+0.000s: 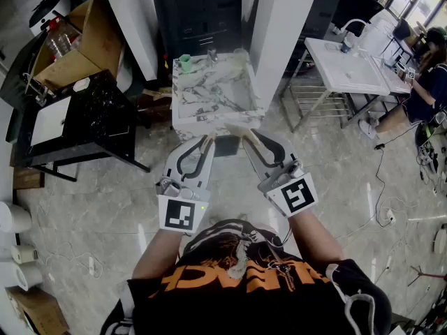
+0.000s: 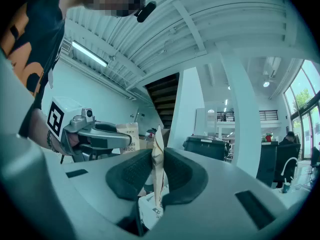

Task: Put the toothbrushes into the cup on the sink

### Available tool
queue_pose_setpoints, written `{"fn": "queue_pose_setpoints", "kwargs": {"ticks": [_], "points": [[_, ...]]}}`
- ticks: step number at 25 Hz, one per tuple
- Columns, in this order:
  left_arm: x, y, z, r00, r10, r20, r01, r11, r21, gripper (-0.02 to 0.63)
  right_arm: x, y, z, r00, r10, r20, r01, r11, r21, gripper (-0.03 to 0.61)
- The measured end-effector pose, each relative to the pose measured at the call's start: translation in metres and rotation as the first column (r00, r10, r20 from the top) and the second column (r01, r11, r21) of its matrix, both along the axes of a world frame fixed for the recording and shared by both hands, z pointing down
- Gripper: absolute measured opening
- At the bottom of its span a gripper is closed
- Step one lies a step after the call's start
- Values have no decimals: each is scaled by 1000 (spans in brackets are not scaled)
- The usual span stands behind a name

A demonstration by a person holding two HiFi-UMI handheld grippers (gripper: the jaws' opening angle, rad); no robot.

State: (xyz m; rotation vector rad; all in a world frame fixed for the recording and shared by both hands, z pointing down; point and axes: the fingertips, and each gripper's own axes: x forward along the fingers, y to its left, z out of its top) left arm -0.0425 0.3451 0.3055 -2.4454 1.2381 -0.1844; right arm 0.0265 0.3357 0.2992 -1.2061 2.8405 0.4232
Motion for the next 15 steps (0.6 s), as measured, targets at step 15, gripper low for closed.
{"fn": "queue_pose_setpoints", "kwargs": {"ticks": [15], "points": [[-48, -6, 11, 999, 34, -27, -35, 999, -10, 60, -31, -4, 20, 998, 59, 2, -59, 997, -51, 84]]}}
